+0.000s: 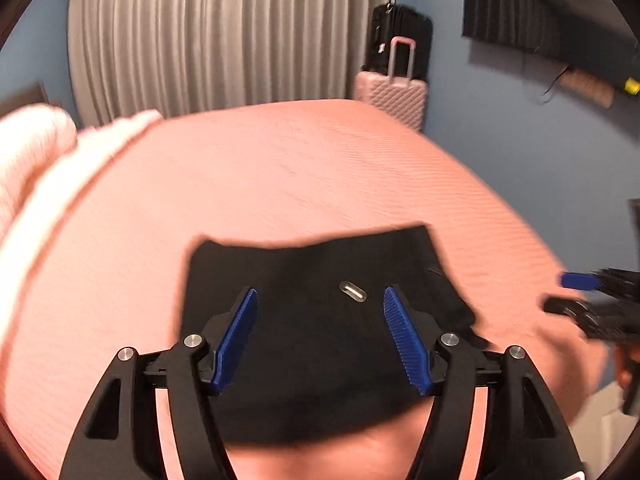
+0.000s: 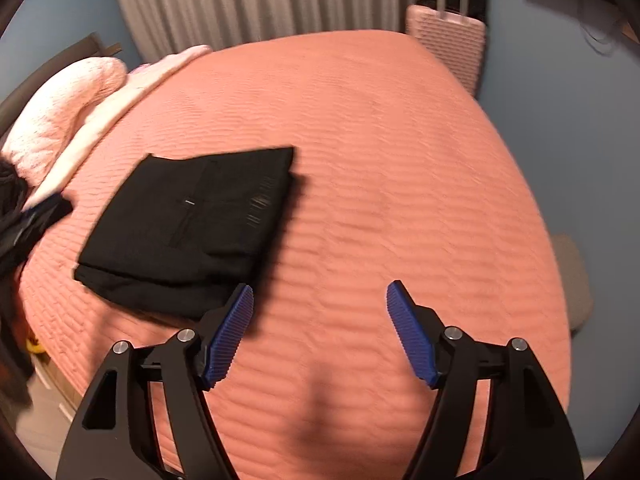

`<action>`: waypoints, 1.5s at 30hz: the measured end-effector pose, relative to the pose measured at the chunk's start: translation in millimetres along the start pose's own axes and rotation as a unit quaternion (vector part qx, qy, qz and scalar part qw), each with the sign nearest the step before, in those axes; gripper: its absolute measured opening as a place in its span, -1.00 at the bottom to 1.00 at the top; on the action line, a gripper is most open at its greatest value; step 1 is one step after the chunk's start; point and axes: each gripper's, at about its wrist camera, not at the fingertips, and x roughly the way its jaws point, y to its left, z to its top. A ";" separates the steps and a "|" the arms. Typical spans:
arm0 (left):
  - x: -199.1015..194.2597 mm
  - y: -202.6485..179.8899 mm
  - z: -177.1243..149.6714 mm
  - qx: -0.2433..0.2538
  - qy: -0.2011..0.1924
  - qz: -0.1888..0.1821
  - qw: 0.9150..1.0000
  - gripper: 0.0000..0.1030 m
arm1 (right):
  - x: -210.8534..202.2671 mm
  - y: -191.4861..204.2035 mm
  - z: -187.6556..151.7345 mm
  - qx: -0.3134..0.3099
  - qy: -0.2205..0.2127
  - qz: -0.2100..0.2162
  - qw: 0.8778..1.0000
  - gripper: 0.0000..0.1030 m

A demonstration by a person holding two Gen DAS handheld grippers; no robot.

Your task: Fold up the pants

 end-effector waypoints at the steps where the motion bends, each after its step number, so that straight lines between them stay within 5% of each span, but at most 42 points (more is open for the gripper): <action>1: 25.6 9.8 15.3 0.007 0.013 0.021 1.000 0.25 | 6.6 10.4 9.5 -0.007 -0.002 0.006 1.000 0.31; 4: 100.4 30.0 37.6 0.009 0.077 0.054 0.996 0.24 | 38.6 49.2 48.3 -0.031 -0.011 0.040 0.999 0.31; 8: 177.4 65.0 20.3 -0.029 0.175 0.067 0.982 0.28 | 85.5 87.7 81.6 -0.056 0.001 0.077 0.995 0.29; 11: 189.0 86.3 21.0 -0.050 0.161 0.063 0.984 0.32 | 124.7 104.6 92.5 -0.076 0.022 0.101 0.992 0.29; 14: 199.2 100.6 23.9 -0.049 0.161 0.072 0.983 0.37 | 171.0 90.7 90.2 -0.102 0.055 0.045 0.992 0.26; 16: 202.7 109.4 22.3 -0.065 0.158 0.060 0.983 0.39 | 176.3 57.5 90.3 -0.054 0.044 0.081 0.994 -0.23; 17: 200.7 113.1 23.6 -0.068 0.156 0.060 0.984 0.39 | 173.2 48.1 93.6 -0.027 0.048 0.075 0.996 -0.38; 18: 197.8 113.5 23.7 -0.067 0.153 0.067 0.984 0.38 | 168.3 38.6 96.5 -0.001 0.050 0.049 0.998 -0.80; 20: 180.3 114.4 21.6 -0.064 0.131 0.110 0.983 0.22 | 145.6 35.6 98.1 0.022 0.029 0.028 0.999 -0.69; 23: 156.5 107.7 28.2 -0.058 0.098 0.096 0.989 0.24 | 137.2 71.7 87.8 -0.029 0.038 0.080 0.996 -0.69; 27: 178.3 107.1 0.2 -0.011 0.155 0.142 0.978 0.39 | 153.0 72.5 48.9 -0.071 0.062 0.066 0.993 -0.86; 28: 175.3 117.2 -4.8 -0.034 0.149 0.120 0.981 0.39 | 145.8 59.9 45.5 -0.040 0.056 0.073 0.995 -0.98; 31: 144.5 150.6 2.5 -0.092 0.135 0.162 0.973 0.15 | 110.0 38.4 36.5 0.004 0.050 0.011 0.999 -0.84; 34: 81.1 146.3 1.3 -0.119 0.085 0.107 0.984 0.22 | 81.8 60.4 24.1 -0.017 0.036 0.055 0.998 -0.84; 37: 60.3 96.6 -32.9 -0.082 0.118 0.056 0.988 0.26 | 98.0 82.7 6.1 -0.054 0.066 0.091 0.992 -0.90; 39: 74.0 76.0 -68.9 -0.034 0.167 0.086 0.982 0.29 | 110.2 69.6 -16.4 -0.058 0.081 0.063 0.993 -0.95; 42: 66.4 96.0 -97.4 -0.075 0.135 0.079 0.985 0.63 | 87.9 23.0 -33.7 0.054 0.079 0.120 0.988 -1.00; 43: 62.0 110.5 -96.2 -0.113 0.142 0.070 0.981 0.57 | 73.1 19.1 -35.5 0.053 0.075 0.085 0.992 -1.00; 45: 41.7 118.4 -87.6 -0.115 0.126 0.113 0.979 0.38 | 53.7 26.1 -33.8 0.021 0.062 0.026 0.997 -0.91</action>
